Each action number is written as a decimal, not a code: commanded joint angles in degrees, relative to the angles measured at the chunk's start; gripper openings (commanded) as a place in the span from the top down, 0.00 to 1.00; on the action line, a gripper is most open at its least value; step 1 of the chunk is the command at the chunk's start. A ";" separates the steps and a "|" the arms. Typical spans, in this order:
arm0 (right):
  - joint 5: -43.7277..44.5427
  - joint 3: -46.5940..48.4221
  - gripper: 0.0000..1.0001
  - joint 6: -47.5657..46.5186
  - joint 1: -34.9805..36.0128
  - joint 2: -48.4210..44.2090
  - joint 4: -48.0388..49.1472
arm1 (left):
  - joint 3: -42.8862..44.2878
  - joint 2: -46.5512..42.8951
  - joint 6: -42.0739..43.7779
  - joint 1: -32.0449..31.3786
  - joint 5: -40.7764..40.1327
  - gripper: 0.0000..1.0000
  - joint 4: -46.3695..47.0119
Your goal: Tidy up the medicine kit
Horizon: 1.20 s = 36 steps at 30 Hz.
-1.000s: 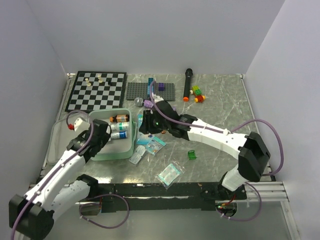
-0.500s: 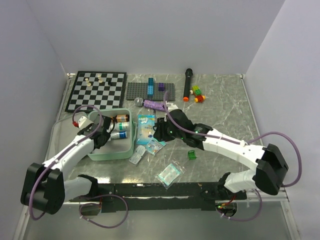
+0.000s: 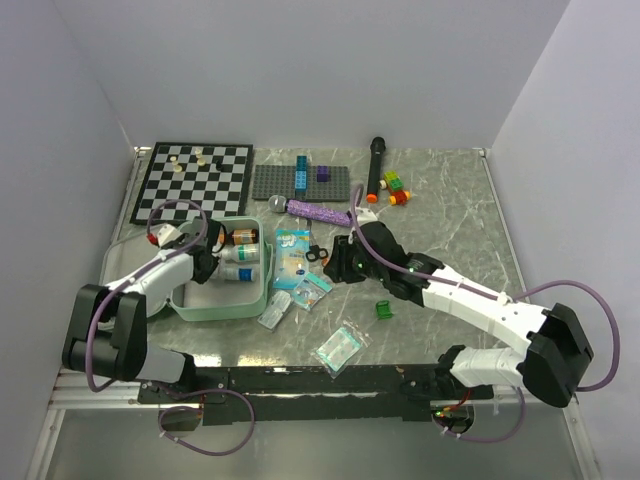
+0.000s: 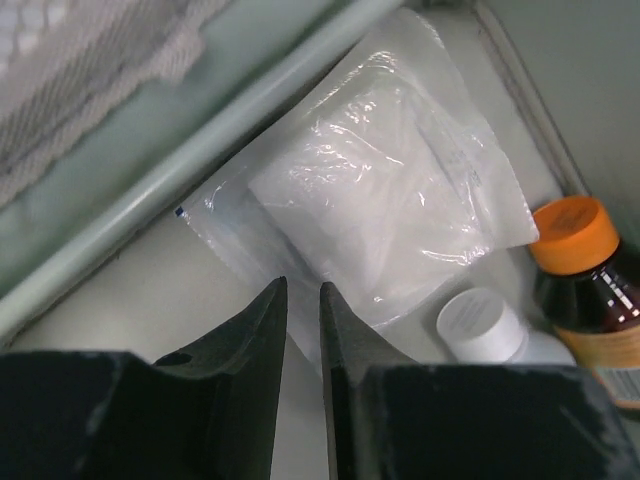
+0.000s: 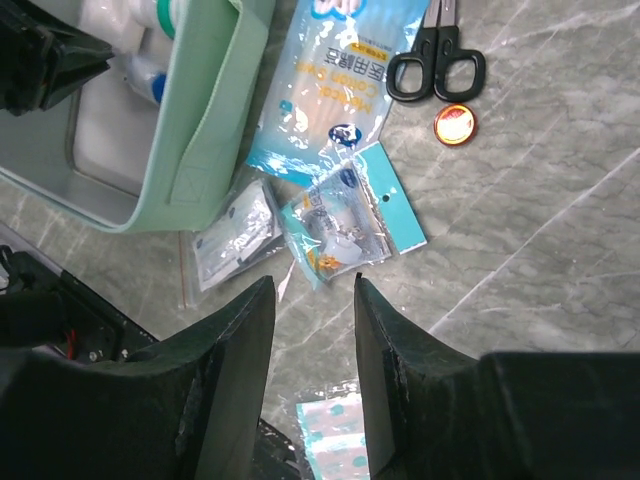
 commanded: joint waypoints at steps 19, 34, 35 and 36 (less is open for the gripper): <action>-2.18 0.42 0.55 -3.15 -0.98 -1.03 1.10 | 6.12 -10.47 7.67 1.61 3.92 0.63 0.20; -8.42 9.03 0.55 -11.95 1.49 9.16 -1.18 | -6.45 -26.76 18.65 -0.14 31.07 0.62 9.25; -8.42 9.21 0.55 -11.94 1.49 9.69 -1.36 | -6.63 -26.05 18.83 -1.01 31.34 0.64 9.16; -8.25 9.21 0.55 -11.94 1.40 9.87 -1.54 | -6.72 -25.52 18.83 -2.15 31.17 0.66 9.08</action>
